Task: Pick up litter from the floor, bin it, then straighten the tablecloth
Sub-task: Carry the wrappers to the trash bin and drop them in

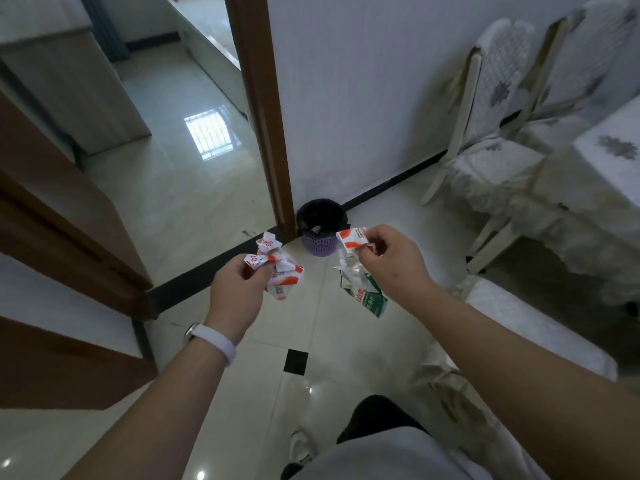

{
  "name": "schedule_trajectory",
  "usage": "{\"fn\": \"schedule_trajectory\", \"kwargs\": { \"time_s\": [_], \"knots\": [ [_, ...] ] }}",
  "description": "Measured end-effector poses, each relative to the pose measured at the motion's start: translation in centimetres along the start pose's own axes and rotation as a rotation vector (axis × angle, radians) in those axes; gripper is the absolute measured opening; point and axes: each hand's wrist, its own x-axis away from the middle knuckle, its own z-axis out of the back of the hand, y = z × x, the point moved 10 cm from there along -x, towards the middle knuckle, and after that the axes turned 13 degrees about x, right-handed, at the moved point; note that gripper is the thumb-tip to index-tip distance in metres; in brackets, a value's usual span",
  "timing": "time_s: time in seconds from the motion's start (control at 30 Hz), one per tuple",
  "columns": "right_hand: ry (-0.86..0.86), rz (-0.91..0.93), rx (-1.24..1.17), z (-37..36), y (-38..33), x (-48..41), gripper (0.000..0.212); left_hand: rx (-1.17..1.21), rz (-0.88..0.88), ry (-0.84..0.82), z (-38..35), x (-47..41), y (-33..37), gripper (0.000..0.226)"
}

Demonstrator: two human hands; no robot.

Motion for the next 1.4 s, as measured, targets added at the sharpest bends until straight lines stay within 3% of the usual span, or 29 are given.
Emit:
{"fn": "schedule_trajectory", "kwargs": {
  "time_s": [0.17, 0.4, 0.67, 0.83, 1.07, 1.4],
  "knots": [
    [0.026, -0.067, -0.027, -0.7, 1.7, -6.8, 0.007, -0.040, 0.038, -0.059, -2.7, -7.0, -1.1, 0.013],
    [-0.066, -0.106, -0.121, -4.6, 4.6, -20.3, 0.011, -0.070, 0.080, -0.041, -7.5, -19.4, -2.3, 0.013],
    [-0.085, -0.115, -0.011, -3.1, 7.5, -35.1, 0.011, -0.141, 0.144, -0.044, -15.2, -32.3, -1.6, 0.011],
    [-0.060, -0.162, -0.012, -2.2, 8.6, -40.7, 0.017, -0.150, 0.191, -0.074, -17.6, -37.6, -1.8, 0.010],
    [-0.080, -0.224, -0.011, -4.3, 9.2, -47.2, 0.007, -0.227, 0.191, -0.142, -19.8, -47.1, -3.2, 0.009],
    [-0.002, -0.385, 0.061, -10.7, 9.3, -56.6, 0.012, -0.196, 0.290, -0.351, -23.7, -58.8, -9.6, 0.014]
  ]
}}
